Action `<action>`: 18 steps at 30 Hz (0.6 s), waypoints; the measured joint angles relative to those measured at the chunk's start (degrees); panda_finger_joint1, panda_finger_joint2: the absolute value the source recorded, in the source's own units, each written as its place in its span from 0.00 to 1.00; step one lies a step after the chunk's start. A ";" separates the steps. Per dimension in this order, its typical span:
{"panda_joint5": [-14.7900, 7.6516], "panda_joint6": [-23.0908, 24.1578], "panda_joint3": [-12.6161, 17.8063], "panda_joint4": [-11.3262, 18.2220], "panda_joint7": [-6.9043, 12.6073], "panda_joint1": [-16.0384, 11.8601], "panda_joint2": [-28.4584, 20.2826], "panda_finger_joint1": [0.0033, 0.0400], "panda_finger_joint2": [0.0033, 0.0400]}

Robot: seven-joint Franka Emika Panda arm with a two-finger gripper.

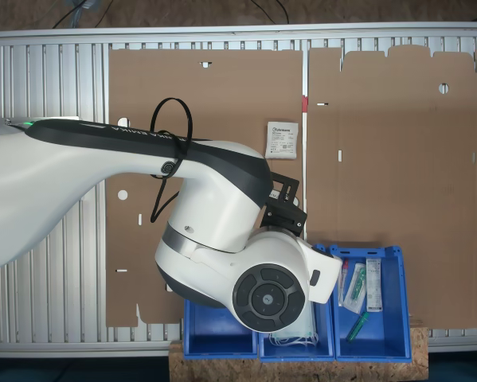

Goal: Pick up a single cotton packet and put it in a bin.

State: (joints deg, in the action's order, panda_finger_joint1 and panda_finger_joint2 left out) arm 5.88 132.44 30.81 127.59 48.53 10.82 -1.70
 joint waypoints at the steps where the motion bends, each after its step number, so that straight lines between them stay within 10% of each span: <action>1: 0.00 0.00 0.00 0.00 0.08 0.00 0.00 1.00 1.00; 18: 0.00 0.00 0.00 0.00 0.92 0.00 0.00 1.00 1.00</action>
State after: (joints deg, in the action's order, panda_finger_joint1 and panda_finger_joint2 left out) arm 5.88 132.44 30.81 127.59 49.45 10.82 -1.70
